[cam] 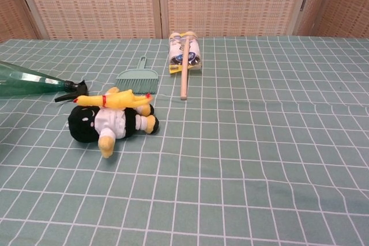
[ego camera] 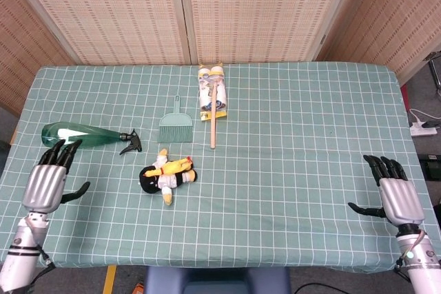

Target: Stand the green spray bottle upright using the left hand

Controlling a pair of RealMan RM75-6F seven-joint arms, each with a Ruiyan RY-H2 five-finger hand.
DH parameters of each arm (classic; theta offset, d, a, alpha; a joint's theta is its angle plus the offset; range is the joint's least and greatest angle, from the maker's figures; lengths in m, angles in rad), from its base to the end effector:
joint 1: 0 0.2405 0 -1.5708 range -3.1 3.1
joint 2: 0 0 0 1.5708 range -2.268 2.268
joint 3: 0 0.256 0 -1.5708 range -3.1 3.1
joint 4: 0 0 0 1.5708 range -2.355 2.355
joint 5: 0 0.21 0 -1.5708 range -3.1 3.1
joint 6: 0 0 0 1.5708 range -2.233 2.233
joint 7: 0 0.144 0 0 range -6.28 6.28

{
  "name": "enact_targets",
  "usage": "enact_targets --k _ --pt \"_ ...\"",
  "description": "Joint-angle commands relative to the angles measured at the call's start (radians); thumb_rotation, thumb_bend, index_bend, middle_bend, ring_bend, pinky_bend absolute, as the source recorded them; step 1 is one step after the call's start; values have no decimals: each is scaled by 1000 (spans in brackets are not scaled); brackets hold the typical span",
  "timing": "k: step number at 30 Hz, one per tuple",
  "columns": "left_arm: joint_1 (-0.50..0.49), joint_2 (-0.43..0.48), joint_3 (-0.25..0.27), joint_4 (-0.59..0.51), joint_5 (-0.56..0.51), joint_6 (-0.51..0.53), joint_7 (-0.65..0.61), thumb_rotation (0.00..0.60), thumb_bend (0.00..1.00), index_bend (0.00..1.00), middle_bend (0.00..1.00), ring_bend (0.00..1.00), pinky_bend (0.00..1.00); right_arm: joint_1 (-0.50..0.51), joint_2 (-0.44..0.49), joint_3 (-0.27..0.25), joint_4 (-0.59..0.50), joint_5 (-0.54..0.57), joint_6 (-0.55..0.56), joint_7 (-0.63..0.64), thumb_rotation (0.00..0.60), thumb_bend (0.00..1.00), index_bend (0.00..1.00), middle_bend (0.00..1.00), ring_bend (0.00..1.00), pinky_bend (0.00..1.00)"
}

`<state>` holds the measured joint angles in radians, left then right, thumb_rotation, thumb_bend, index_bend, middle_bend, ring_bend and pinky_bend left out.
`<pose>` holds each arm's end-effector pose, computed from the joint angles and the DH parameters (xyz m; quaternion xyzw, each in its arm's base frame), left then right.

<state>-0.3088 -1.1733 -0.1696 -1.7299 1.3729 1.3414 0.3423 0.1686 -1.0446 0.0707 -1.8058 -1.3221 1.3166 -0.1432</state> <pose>-0.2415 0.2625 0.1349 -0.6455 -0.3087 -0.3817 0.5852 -0.2897 -0.2037 0.1519 0.6027 -0.4404 0.3351 0.5748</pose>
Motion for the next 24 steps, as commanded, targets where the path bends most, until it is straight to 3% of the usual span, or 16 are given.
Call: enact_targets --k 1,5,11,18,24 --pt "-221 -55 -123 -139 -351 -144 503 600 220 39 196 72 182 -21 -72 8 119 -199 155 126 600 0 44 65 0 0" --pt "-311 -145 -128 -61 -541 -144 673 600 221 46 224 98 194 -37 -86 4 172 -249 212 201 600 0 44 65 0 0" --pt "-405 -250 -119 46 -723 -139 783 600 224 47 245 116 199 -43 -81 6 184 -231 206 250 600 0 44 65 0 0" --pt "-520 -337 -81 181 -748 -140 907 600 227 85 263 141 215 -44 -75 6 184 -233 201 262 600 0 44 65 0 0" --pt "-606 -382 -78 264 -789 -162 987 600 227 109 262 142 219 -46 -71 5 187 -229 196 279 600 0 44 65 0 0"
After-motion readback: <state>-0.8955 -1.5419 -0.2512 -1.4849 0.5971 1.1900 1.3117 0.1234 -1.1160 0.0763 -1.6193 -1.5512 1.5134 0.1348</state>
